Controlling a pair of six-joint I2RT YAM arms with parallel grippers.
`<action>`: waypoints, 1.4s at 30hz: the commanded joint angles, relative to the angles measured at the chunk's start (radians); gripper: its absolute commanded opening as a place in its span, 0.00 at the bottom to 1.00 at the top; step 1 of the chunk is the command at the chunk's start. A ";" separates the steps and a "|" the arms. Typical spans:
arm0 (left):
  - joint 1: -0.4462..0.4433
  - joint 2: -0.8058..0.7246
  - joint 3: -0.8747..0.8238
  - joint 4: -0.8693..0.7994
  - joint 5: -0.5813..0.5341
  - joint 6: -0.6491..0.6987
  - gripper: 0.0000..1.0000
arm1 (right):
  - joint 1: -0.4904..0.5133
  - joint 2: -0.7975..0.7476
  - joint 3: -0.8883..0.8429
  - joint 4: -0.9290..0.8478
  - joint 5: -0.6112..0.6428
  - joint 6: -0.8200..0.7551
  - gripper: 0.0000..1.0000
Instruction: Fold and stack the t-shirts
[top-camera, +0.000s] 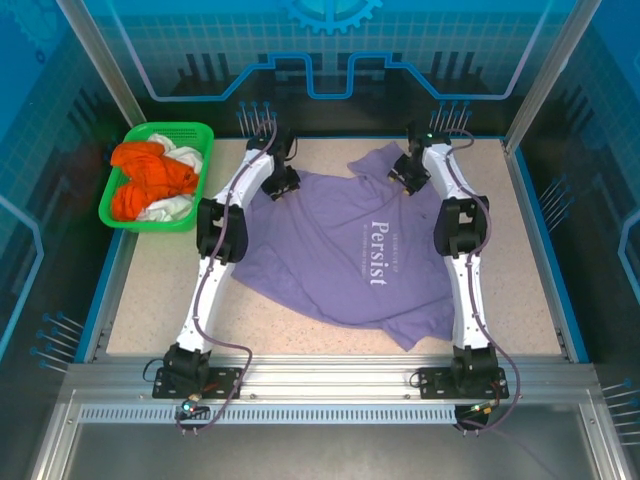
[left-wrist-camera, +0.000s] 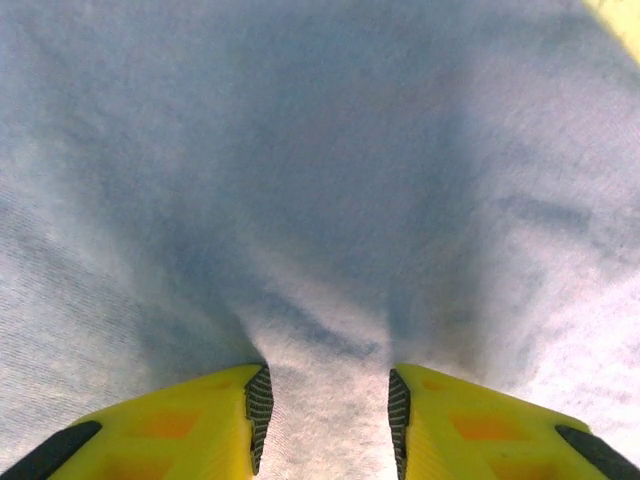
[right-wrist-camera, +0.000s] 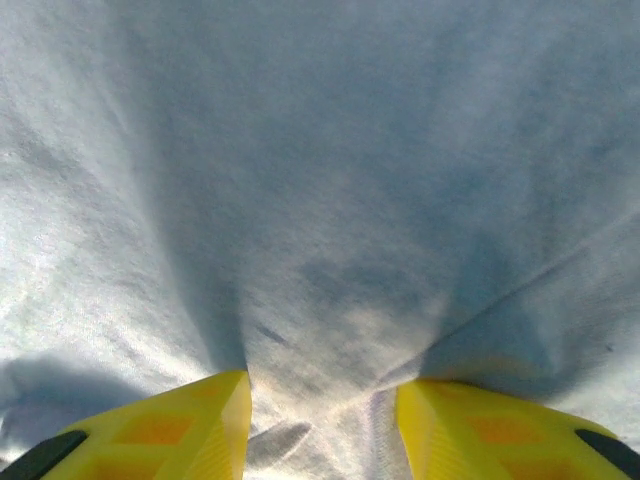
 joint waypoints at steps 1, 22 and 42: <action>0.060 0.088 0.017 0.010 0.036 -0.036 0.41 | -0.049 0.141 0.065 0.018 -0.026 0.075 0.46; 0.082 -0.679 -0.690 0.119 0.165 -0.232 0.77 | -0.049 -0.751 -0.759 0.183 -0.044 -0.075 0.71; -0.059 -0.465 -0.620 -0.117 -0.013 -0.515 0.64 | -0.046 -1.378 -1.701 0.142 -0.026 -0.039 0.70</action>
